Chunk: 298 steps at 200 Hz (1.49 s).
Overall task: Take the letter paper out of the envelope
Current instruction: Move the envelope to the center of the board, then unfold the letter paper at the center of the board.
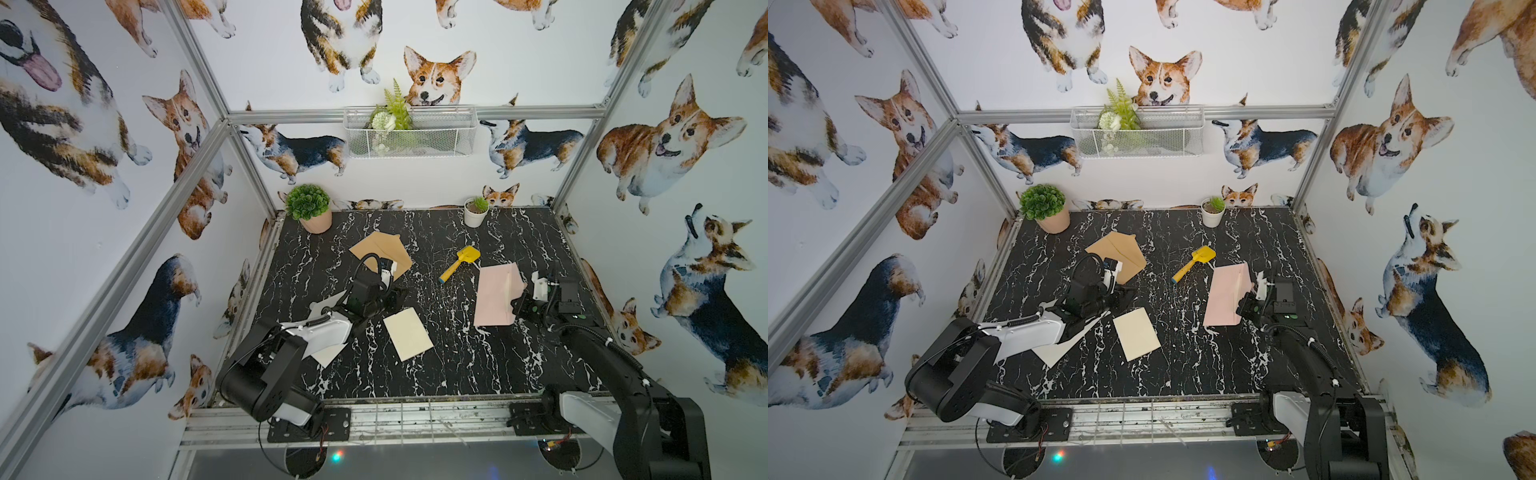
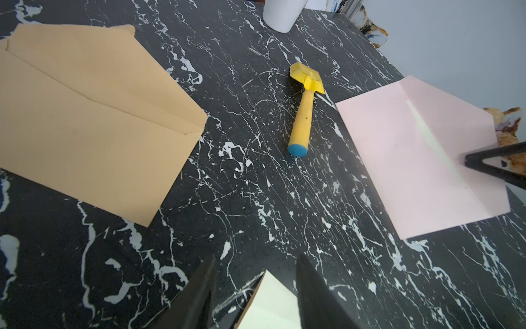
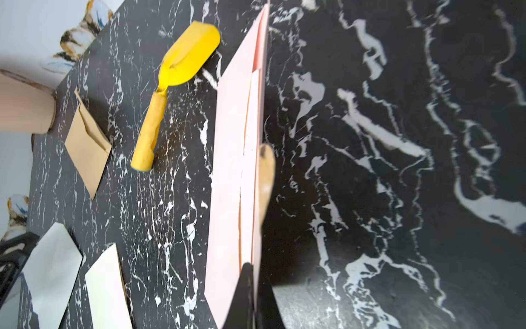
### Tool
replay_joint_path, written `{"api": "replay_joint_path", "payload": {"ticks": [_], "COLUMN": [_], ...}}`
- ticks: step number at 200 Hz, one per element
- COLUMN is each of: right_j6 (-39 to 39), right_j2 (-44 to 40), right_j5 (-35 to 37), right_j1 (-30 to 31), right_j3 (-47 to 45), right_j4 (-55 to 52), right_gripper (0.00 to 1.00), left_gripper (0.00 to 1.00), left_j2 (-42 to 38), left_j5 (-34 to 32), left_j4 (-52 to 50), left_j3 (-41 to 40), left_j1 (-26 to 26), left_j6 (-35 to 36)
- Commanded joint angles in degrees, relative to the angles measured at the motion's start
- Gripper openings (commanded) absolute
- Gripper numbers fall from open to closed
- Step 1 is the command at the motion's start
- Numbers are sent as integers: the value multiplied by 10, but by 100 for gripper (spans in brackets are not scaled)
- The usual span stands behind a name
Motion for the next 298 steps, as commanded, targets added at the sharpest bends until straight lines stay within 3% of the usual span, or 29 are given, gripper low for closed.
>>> {"api": "replay_joint_path", "payload": {"ticks": [1, 40, 69, 99, 116, 152, 170, 192, 214, 234, 254, 272, 298], "right_j6": [-8, -28, -3, 6, 7, -9, -21, 4, 31, 65, 69, 53, 68], "right_j2": [-8, 43, 156, 241, 253, 180, 102, 25, 13, 42, 124, 186, 271], "right_j5": [-3, -45, -126, -156, -155, -115, -46, 15, 65, 42, 10, 25, -16], "right_j1": [-23, -94, -144, -156, -155, -146, -86, 63, 191, 265, 316, 368, 398], "right_j3": [3, 36, 48, 80, 87, 64, 51, 53, 69, 68, 90, 119, 129], "right_j4": [31, 47, 107, 109, 107, 65, 16, -23, -43, 6, 27, 29, 110], "right_gripper": [0, 0, 0, 0, 26, 38, 42, 43, 44, 45, 45, 53, 57], "left_gripper": [48, 48, 48, 48, 49, 51, 51, 51, 48, 48, 47, 45, 43], "left_j2": [-1, 4, -2, -8, -11, -7, 2, 7, -11, -53, -94, -131, -201], "left_j5": [0, 4, 2, -1, 0, 10, 21, 34, 30, -13, -35, -34, -68], "left_j4": [12, 12, 12, 8, 7, -23, -37, -45, -80, -112, -165, -200, -265], "left_j3": [2, 4, 2, 1, 2, 21, 34, 43, 53, 28, -11, -53, -84], "left_j1": [-1, -1, 0, -1, -1, -1, -1, -1, -2, -6, -6, -16, -54], "left_j6": [7, 5, 6, 6, 5, 4, -1, -13, -5, -7, -58, -106, -136]}}
